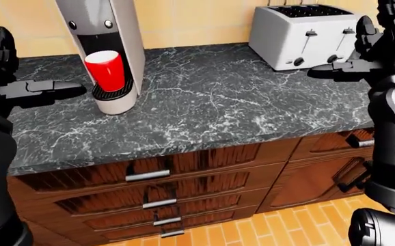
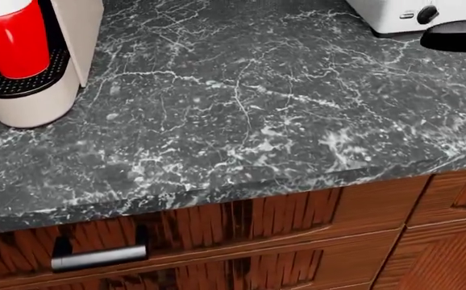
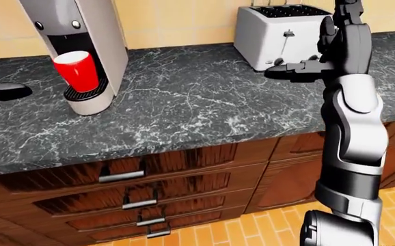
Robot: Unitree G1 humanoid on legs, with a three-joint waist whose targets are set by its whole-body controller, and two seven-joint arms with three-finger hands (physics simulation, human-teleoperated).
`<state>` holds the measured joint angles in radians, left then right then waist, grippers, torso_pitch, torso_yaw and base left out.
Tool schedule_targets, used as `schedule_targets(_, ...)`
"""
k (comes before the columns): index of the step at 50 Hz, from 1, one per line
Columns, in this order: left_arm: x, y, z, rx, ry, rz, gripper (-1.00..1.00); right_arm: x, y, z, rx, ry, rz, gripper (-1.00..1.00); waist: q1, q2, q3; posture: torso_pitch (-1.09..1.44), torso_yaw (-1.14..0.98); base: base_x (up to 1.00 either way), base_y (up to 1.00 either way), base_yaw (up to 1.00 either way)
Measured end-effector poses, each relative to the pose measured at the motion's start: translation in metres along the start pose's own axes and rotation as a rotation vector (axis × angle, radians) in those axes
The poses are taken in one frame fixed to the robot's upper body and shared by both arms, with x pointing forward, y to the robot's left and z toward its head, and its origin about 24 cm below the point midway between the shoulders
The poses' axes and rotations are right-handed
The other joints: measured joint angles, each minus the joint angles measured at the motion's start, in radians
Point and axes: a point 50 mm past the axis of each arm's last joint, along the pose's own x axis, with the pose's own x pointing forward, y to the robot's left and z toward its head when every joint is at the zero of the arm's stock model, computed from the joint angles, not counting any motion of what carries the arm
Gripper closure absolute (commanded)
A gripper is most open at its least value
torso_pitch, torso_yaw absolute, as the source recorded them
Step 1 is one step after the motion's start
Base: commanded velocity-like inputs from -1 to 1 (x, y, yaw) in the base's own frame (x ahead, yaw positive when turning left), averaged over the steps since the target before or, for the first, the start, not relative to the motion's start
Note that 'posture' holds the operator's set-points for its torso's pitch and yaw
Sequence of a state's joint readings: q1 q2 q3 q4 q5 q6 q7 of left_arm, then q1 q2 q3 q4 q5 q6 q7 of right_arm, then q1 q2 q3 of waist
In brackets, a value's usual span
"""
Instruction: Pick the mug from under the coffee machine dispenser and place it on the counter.
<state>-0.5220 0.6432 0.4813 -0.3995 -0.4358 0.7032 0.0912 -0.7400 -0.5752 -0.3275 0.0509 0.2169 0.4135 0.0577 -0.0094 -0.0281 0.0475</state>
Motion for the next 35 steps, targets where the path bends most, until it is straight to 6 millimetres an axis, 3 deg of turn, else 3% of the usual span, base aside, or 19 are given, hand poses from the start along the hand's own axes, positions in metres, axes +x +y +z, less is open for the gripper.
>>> schedule_targets(4,-0.001,0.003,0.007,0.002,-0.032,0.013,-1.0,0.0,0.002,0.007,-0.001,-0.029,0.007,-1.0,-0.003,0.05,0.007,0.0,0.0,0.23,0.02,0.0)
schedule_targets(7,-0.001,0.003,0.011,0.005,-0.053,0.015,-1.0,0.001,0.002,0.009,-0.001,-0.038,0.009,-1.0,-0.009,0.107,-0.001,0.0,0.0,0.23,0.02,0.0)
schedule_targets(10,-0.002,0.009,0.005,0.005,-0.027,0.037,-1.0,0.0,0.01,0.002,0.005,-0.016,0.036,-1.0,0.011,0.102,0.009,0.0,0.0,0.23,0.02,0.0)
schedule_targets(12,-0.002,0.011,0.001,0.008,-0.003,0.047,-1.0,0.002,0.012,-0.003,0.003,0.009,0.048,-1.0,0.016,0.101,0.003,0.0,0.0,0.12,0.0,0.0)
schedule_targets(14,-0.002,0.011,0.005,0.011,-0.015,0.047,-1.0,0.003,0.009,-0.002,0.0,0.007,0.035,-1.0,0.013,0.086,0.001,0.0,0.0,0.0,0.0,0.0)
schedule_targets(17,-0.003,0.01,0.009,0.014,-0.044,0.04,-1.0,0.005,0.003,0.005,-0.005,-0.02,0.002,-1.0,0.017,0.046,0.025,0.0,0.0,0.0,0.0,0.0)
schedule_targets(19,-0.003,0.011,0.008,0.013,-0.036,0.036,-1.0,0.005,0.002,0.007,-0.004,-0.025,-0.01,-1.0,0.023,0.003,0.026,0.0,0.0,0.0,0.0,0.0)
schedule_targets(21,-0.003,0.009,0.0,0.004,-0.006,0.032,-1.0,0.005,0.001,0.005,0.004,-0.021,-0.024,-1.0,0.02,0.013,0.034,0.0,0.0,0.0,0.0,0.0)
schedule_targets(24,-0.002,0.007,-0.008,0.003,0.041,0.016,-1.0,0.006,-0.001,-0.002,0.021,0.012,-0.046,-1.0,0.011,0.031,0.023,0.0,0.0,0.0,0.0,0.0)
schedule_targets(30,-0.003,0.009,0.005,0.009,-0.02,0.021,-1.0,0.007,0.002,-0.003,-0.019,-0.001,-0.067,-1.0,0.008,0.048,0.009,0.0,0.0,0.0,0.0,0.0)
schedule_targets(35,-0.003,0.008,0.004,0.007,-0.017,0.018,-1.0,0.006,-0.005,0.0,-0.006,-0.035,-0.088,-1.0,0.005,0.053,0.003,0.0,0.0,0.0,0.0,0.28)
